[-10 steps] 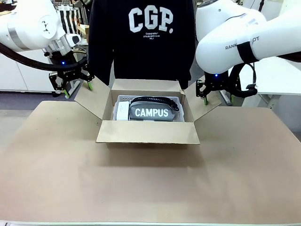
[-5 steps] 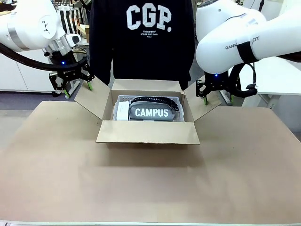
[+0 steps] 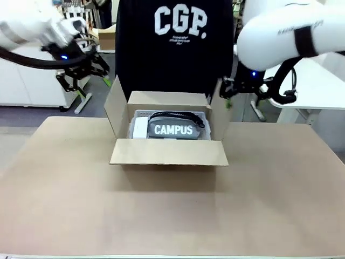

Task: Pack the gift set into the box.
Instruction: Lift both hands away from the flaps of the Package Box.

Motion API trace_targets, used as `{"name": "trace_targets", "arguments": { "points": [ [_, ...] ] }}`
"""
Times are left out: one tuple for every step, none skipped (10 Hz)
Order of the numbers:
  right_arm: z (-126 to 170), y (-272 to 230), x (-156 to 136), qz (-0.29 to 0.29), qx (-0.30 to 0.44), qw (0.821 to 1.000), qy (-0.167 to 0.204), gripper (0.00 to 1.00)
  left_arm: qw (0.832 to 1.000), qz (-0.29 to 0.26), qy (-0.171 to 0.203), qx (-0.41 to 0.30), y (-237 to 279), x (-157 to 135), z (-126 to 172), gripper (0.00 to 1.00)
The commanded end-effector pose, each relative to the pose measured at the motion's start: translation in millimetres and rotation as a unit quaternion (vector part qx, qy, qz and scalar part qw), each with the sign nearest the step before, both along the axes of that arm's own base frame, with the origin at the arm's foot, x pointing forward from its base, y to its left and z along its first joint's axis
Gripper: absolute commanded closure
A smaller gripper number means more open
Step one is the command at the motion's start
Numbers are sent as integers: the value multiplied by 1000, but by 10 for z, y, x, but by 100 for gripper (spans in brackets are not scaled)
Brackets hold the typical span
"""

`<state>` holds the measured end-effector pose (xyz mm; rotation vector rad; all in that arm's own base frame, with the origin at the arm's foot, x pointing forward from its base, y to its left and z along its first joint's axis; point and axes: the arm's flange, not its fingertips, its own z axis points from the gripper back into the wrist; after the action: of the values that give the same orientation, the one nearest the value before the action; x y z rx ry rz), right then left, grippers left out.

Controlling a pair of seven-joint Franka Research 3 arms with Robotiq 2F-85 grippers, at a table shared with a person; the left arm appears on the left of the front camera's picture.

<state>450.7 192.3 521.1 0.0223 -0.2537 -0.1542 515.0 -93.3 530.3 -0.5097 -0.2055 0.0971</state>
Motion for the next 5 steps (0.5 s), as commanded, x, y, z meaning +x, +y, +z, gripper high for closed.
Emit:
{"name": "trace_targets", "arguments": {
  "points": [
    [175, -696, -835, 102, 237, 966, 18, 0, 975, -129, 37, -178, 701, -645, 168, 0],
    [207, -904, -1097, 132, 293, 947, -22, 0, 948, -176, 68, -257, 909, -771, 174, 0],
    [205, -1149, -1360, 155, 342, 925, -61, 0, 930, -183, 77, -310, 1038, -863, 140, 0],
    [144, -1439, -1637, 156, 384, 904, -108, 0, 919, -172, 58, -351, 1148, -967, 52, 0],
    [23, -1797, -1916, 130, 437, 876, -155, 0, 918, -139, 49, -368, 1268, -1077, -87, 0]
  ]
}}
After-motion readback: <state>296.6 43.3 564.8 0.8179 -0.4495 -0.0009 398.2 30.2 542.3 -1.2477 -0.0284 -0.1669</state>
